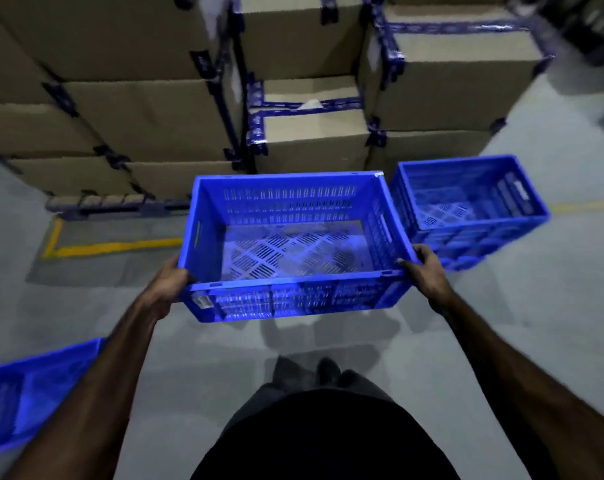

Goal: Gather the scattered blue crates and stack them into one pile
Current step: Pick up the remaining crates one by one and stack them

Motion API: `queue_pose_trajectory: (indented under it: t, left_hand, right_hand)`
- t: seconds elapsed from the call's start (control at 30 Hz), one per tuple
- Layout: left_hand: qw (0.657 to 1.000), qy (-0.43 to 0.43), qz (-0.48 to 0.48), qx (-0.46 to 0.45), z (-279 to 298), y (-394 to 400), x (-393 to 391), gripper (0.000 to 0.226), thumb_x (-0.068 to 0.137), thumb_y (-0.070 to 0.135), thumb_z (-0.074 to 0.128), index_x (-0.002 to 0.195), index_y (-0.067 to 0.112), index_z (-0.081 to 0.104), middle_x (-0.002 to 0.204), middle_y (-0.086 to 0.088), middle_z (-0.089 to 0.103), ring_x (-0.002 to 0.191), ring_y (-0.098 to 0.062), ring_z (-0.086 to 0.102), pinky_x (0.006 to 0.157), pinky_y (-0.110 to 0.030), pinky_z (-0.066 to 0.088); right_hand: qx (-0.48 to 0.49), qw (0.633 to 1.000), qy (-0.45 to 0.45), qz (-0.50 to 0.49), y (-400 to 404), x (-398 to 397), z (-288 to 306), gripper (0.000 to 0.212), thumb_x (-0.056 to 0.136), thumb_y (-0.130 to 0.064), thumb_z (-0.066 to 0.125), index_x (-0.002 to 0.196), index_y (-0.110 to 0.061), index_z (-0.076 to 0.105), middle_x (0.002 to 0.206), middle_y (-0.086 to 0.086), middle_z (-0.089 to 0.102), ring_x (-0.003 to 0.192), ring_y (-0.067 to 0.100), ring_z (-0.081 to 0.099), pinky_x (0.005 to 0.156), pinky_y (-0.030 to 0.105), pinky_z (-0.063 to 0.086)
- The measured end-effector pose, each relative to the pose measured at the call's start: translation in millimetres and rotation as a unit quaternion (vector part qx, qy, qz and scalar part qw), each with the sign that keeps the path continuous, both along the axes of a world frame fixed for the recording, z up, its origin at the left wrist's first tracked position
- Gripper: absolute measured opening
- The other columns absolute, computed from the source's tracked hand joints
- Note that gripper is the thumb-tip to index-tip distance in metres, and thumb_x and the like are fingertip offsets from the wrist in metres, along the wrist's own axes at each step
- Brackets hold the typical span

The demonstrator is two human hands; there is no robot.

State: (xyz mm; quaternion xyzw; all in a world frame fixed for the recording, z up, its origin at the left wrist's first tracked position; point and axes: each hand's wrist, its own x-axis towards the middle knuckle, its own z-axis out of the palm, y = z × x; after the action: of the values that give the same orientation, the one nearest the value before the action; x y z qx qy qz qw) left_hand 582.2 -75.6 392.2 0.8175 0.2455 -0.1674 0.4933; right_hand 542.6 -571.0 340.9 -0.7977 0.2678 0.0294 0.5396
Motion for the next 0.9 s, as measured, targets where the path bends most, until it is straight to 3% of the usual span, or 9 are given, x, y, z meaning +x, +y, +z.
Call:
queue_pose_trajectory:
  t: [0.1, 0.17, 0.27, 0.33, 0.53, 0.63, 0.8, 0.9]
  left_hand:
    - [0.996, -0.015, -0.087, -0.010, 6, -32, 13, 0.043, 0.076, -0.009, 0.050, 0.113, 0.011, 0.060, 0.098, -0.014, 0.067, 0.071, -0.022, 0.058, 0.057, -0.027, 0.049]
    - [0.992, -0.014, -0.121, -0.015, 9, -53, 19, 0.039, 0.082, -0.014, 0.046, 0.106, 0.014, 0.059, 0.088, -0.011, 0.064, 0.068, -0.024, 0.056, 0.049, -0.026, 0.048]
    - [0.986, -0.020, -0.166, -0.026, 7, -78, 21, 0.038, 0.075, -0.009, 0.052, 0.103, 0.015, 0.062, 0.087, -0.011, 0.065, 0.071, -0.028, 0.059, 0.060, -0.031, 0.046]
    - [0.978, -0.015, -0.204, -0.034, 5, -96, 21, 0.040, 0.071, -0.005, 0.053, 0.104, 0.016, 0.064, 0.088, -0.010, 0.066, 0.068, -0.023, 0.058, 0.059, -0.029, 0.044]
    - [0.958, -0.004, -0.287, -0.022, -3, -163, 10, 0.042, 0.081, -0.017, 0.048, 0.107, 0.012, 0.064, 0.084, -0.013, 0.064, 0.057, -0.020, 0.053, 0.035, -0.017, 0.038]
    - [0.948, -0.006, -0.318, -0.014, 3, -205, 0, 0.039, 0.082, -0.019, 0.047, 0.106, 0.007, 0.065, 0.090, -0.018, 0.068, 0.056, -0.017, 0.057, 0.036, -0.017, 0.041]
    - [0.942, -0.008, -0.335, -0.026, 14, -280, -14, 0.044, 0.084, -0.019, 0.046, 0.114, 0.008, 0.062, 0.086, -0.012, 0.065, 0.045, -0.009, 0.060, 0.035, -0.017, 0.042]
    - [0.945, -0.032, -0.326, -0.021, 19, -327, -23, 0.044, 0.083, -0.022, 0.046, 0.111, 0.008, 0.060, 0.081, -0.008, 0.064, 0.042, 0.003, 0.058, 0.040, -0.015, 0.045]
  right_hand:
    - [0.006, 0.997, -0.007, -0.073, -16, -48, 3, 0.021, 0.091, -0.006, 0.068, 0.111, -0.009, 0.060, 0.103, 0.010, 0.065, 0.086, 0.021, 0.062, 0.077, 0.039, 0.053]
    - [0.000, 0.992, -0.010, -0.126, -23, -82, 6, 0.020, 0.090, -0.002, 0.065, 0.105, -0.015, 0.058, 0.104, 0.011, 0.065, 0.088, 0.023, 0.062, 0.078, 0.040, 0.053]
    - [-0.011, 0.983, -0.007, -0.185, -33, -129, 10, 0.027, 0.087, -0.003, 0.062, 0.108, -0.019, 0.058, 0.112, 0.012, 0.067, 0.095, 0.027, 0.066, 0.082, 0.044, 0.056]
    - [-0.014, 0.976, -0.007, -0.216, -40, -161, 12, 0.029, 0.086, -0.002, 0.060, 0.112, -0.016, 0.058, 0.113, 0.012, 0.067, 0.095, 0.026, 0.066, 0.081, 0.043, 0.056]
    - [-0.025, 0.954, -0.001, -0.300, -65, -235, 18, 0.031, 0.084, -0.002, 0.056, 0.111, -0.018, 0.057, 0.113, 0.012, 0.066, 0.097, 0.030, 0.067, 0.080, 0.046, 0.058]
    - [-0.018, 0.941, -0.006, -0.337, -87, -265, 18, 0.032, 0.086, 0.000, 0.052, 0.113, -0.016, 0.056, 0.116, 0.011, 0.066, 0.098, 0.030, 0.067, 0.076, 0.044, 0.059]
    - [-0.002, 0.925, -0.035, -0.379, -138, -292, 18, 0.032, 0.089, 0.002, 0.050, 0.117, -0.012, 0.055, 0.115, 0.010, 0.065, 0.086, 0.020, 0.064, 0.062, 0.030, 0.050]
    - [0.004, 0.923, -0.045, -0.381, -178, -299, 17, 0.032, 0.089, 0.002, 0.050, 0.117, -0.012, 0.055, 0.115, 0.009, 0.064, 0.091, 0.023, 0.064, 0.065, 0.030, 0.050]
